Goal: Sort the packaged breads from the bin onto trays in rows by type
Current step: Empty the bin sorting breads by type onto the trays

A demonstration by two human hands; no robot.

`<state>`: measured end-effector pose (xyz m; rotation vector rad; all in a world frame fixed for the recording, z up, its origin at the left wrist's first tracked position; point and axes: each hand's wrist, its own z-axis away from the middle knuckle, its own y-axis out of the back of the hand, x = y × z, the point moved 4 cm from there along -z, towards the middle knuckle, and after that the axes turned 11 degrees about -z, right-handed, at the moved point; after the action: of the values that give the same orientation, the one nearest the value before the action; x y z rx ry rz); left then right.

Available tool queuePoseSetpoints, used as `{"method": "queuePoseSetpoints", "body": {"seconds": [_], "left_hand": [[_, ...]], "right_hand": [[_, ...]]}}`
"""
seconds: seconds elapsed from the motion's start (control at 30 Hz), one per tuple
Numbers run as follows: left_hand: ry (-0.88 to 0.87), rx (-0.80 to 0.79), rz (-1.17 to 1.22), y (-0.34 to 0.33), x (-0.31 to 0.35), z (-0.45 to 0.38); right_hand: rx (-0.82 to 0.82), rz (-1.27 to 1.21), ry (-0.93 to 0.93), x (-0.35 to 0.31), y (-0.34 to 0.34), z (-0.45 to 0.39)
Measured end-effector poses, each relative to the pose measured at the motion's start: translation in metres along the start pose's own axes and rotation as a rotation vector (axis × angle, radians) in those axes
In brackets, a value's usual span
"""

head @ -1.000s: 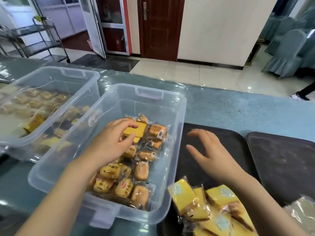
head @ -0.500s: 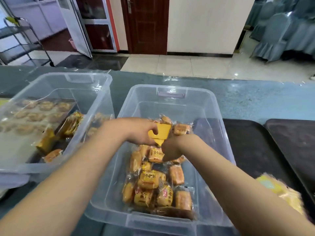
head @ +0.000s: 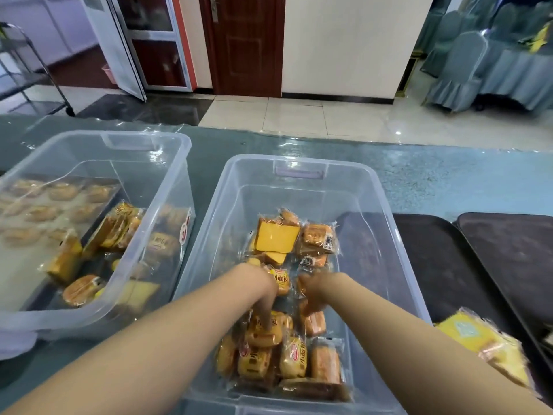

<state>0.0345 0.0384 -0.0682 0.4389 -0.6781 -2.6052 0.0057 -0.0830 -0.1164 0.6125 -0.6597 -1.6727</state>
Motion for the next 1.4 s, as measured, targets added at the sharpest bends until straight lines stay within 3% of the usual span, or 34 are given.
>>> {"method": "queuePoseSetpoints", "body": {"seconds": [0.23, 0.37, 0.5, 0.7, 0.87, 1.0, 1.23, 1.4], "left_hand": [[-0.003, -0.061, -0.293, -0.016, 0.033, -0.014], [0.056, -0.068, -0.394, -0.019, 0.039, -0.029], [0.005, -0.088, -0.448, -0.012, 0.036, -0.024], [-0.064, -0.059, -0.226, 0.0, 0.028, -0.007], [-0.089, 0.186, 0.031, 0.021, 0.004, 0.012], [-0.074, 0.292, 0.103, 0.03, -0.008, 0.028], [0.02, 0.651, 0.32, 0.074, 0.007, 0.09], [0.072, 0.926, 0.33, 0.126, 0.082, 0.136]], "right_hand": [[0.012, -0.147, -0.071, -0.003, -0.017, -0.001], [0.046, -0.258, -0.162, -0.002, -0.029, -0.009], [0.093, -0.358, -0.191, -0.001, -0.031, -0.018], [-0.012, -0.199, -0.135, -0.01, -0.012, -0.013], [-0.16, 0.02, -0.05, -0.017, 0.021, 0.032], [-0.039, -0.015, 0.0, -0.009, 0.052, 0.063], [0.642, -0.474, 0.24, 0.045, 0.098, 0.131], [0.866, -0.611, 0.414, 0.112, 0.094, 0.204]]}}
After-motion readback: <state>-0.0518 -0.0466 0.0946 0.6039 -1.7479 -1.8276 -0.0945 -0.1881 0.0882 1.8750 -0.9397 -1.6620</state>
